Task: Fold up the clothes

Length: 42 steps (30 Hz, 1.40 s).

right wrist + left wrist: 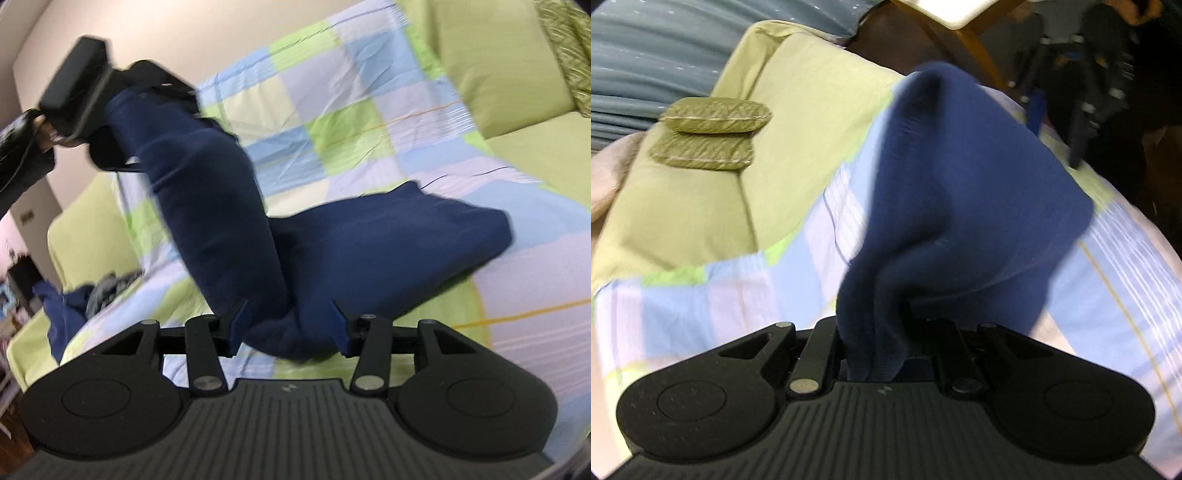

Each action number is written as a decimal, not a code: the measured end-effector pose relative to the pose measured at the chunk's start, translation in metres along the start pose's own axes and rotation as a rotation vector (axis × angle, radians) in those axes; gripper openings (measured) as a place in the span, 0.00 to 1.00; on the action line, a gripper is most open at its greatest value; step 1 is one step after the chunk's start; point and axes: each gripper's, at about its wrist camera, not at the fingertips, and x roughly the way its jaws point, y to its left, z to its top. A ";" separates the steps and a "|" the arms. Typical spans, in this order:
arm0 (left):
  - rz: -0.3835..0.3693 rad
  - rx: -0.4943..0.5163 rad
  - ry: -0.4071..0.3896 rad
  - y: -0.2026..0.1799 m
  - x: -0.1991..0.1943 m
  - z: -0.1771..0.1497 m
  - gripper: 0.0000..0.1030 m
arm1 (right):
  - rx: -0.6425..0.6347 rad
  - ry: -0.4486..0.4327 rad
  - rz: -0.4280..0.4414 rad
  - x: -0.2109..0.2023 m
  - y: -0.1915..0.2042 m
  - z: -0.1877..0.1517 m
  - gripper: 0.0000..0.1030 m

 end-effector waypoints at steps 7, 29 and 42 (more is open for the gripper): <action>-0.101 -0.016 -0.001 0.017 0.091 0.026 0.33 | 0.079 -0.030 -0.050 -0.009 -0.043 -0.001 0.52; 0.198 -0.546 -0.044 -0.023 0.030 -0.086 0.68 | -0.154 -0.117 -0.175 0.040 -0.021 0.061 0.59; 0.183 -0.931 -0.126 -0.013 0.078 -0.146 0.70 | 0.036 -0.004 -0.287 0.048 -0.049 0.052 0.61</action>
